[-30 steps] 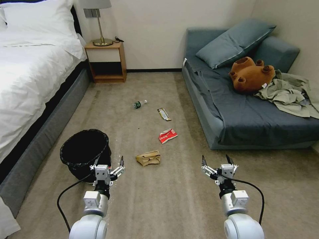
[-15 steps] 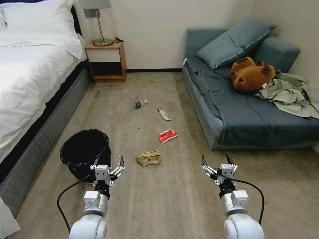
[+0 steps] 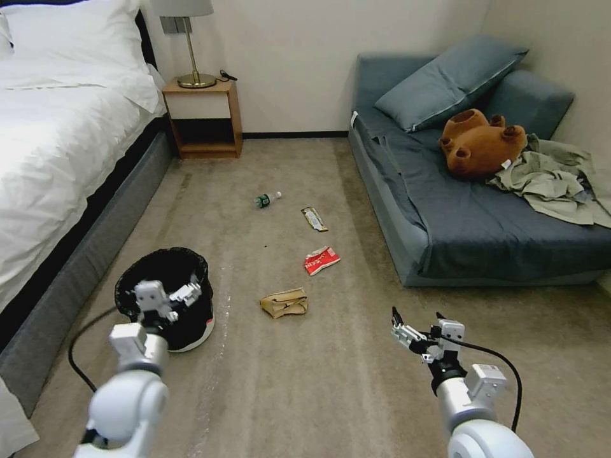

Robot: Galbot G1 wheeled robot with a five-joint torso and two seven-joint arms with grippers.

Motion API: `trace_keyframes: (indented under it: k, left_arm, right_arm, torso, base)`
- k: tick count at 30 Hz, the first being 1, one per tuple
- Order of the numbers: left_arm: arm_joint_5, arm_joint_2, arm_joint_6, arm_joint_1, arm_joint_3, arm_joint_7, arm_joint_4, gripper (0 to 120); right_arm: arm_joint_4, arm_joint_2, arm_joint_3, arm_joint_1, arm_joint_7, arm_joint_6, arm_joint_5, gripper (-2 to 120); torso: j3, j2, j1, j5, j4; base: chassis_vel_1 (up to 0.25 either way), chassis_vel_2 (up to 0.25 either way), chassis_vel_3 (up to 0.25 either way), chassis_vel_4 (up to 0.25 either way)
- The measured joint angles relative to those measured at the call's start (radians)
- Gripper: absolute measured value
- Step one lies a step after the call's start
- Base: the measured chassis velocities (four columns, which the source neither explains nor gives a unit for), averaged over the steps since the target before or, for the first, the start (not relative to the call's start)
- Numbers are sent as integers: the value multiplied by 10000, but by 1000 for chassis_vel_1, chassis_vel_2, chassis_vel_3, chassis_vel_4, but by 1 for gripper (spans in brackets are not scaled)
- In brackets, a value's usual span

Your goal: Pick up the trash bin, then pick up the garbage on the floor and place it into the trash bin.

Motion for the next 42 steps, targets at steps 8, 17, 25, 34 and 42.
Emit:
trace_keyframes:
  k: [8, 17, 25, 34, 42]
  left_arm:
    - [-1928, 1268, 1193, -865, -518, -969, -261, 100]
    - [-3444, 2607, 2169, -1518, -923, -1672, -53, 99]
    - [-3302, 2677, 2155, -1421, -911, -1613, 133, 98]
    - [-3578, 2896, 2857, -1670, -877, -2053, 566, 98]
    - [-5654, 4325, 4350, -2656, -814, -2909, 1655, 99]
  right_arm:
    - [-399, -547, -135, 517, 320, -381, 619, 100]
    - [-534, -527, -99, 662, 326, -220, 614, 100]
    - [-546, -515, -97, 648, 318, -134, 572, 100]
    - [-703, -466, -130, 697, 301, -46, 514, 100]
    - [-945, -412, -233, 732, 292, 93, 431, 100]
  torso:
    - [0, -1, 1, 3, 2]
    - [1, -1, 1, 2, 0]
    - [1, 0, 1, 4, 0]
    - [0, 0, 1, 2, 0]
    - [0, -1, 1, 4, -1]
  base:
    - [0, 0, 0, 0]
    - [0, 0, 0, 0]
    - [0, 0, 0, 0]
    - [0, 0, 0, 0]
    - [0, 0, 0, 0]
